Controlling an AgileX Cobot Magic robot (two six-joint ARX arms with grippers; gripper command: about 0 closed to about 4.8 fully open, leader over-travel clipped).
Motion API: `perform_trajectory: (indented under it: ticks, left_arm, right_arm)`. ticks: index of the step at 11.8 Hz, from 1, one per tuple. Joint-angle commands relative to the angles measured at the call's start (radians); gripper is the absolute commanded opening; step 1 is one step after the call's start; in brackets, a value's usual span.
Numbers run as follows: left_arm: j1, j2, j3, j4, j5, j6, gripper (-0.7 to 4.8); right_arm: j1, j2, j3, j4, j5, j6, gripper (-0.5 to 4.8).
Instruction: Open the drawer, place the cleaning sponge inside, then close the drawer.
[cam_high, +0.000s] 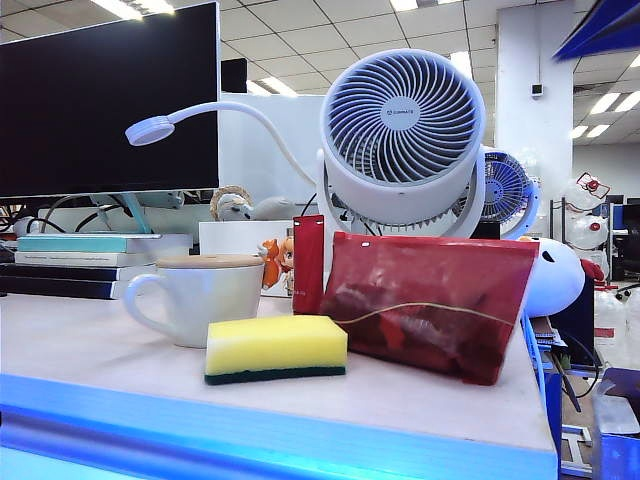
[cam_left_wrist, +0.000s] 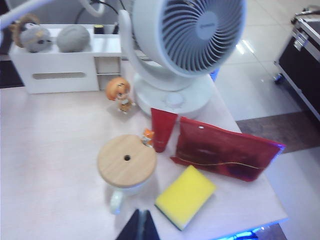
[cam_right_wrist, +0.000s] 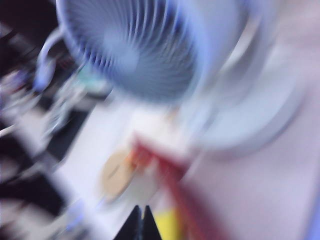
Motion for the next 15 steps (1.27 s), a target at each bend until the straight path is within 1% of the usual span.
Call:
perform_trajectory:
  ticks: [1,2,3,4,5,6,8,9,12,13,14,15]
  left_arm:
    - [-0.001,-0.002,0.006,0.01,0.003,0.006,-0.05]
    - [-0.001,-0.002,0.006,0.01,0.003,0.006,-0.05]
    - [-0.001,-0.002,0.006,0.01,0.003,0.006,-0.05]
    - [-0.001,0.002,0.006,0.01,0.003,0.006,-0.05]
    - [-0.001,0.002,0.006,0.01,0.003,0.006,-0.05]
    - [-0.001,0.002,0.006,0.01,0.004,0.006,-0.05]
    - [-0.001,0.002,0.006,0.01,0.003,0.015,-0.05]
    - [-0.001,0.002,0.006,0.011,0.003,0.029,-0.05]
    - [0.0,0.002,0.006,0.018,0.005,0.032,-0.05]
    - [0.0,0.002,0.006,0.018,0.007,0.032,-0.05]
    - [-0.001,0.002,0.008,0.018,0.008,0.032,-0.05]
    - [-0.001,0.002,0.011,0.018,0.008,0.032,-0.05]
  right_arm:
    - [-0.022,0.081,-0.02,-0.071,-0.151,0.042,-0.04]
    - [-0.098,0.093,-0.053,-0.074,-0.242,0.037,-0.04]
    - [-0.126,0.092,-0.066,-0.08,-0.251,0.037,-0.04]
    - [-0.165,0.093,-0.102,-0.074,-0.274,0.003,-0.04]
    - [-0.182,0.094,-0.146,-0.075,-0.351,-0.087,-0.04]
    - [-0.221,0.104,-0.189,-0.072,-0.42,-0.085,-0.04]
    - [-0.291,0.114,-0.283,-0.077,-0.469,-0.008,-0.04]
    - [-0.301,0.115,-0.312,-0.077,-0.471,0.021,-0.04]
    - [-0.3,0.115,-0.387,-0.072,-0.483,0.051,-0.04]
    - [-0.302,0.116,-0.443,-0.07,-0.456,0.049,-0.04]
    - [-0.302,0.116,-0.458,-0.071,-0.427,0.049,-0.04]
    - [-0.301,0.116,-0.465,-0.071,-0.405,0.049,0.11]
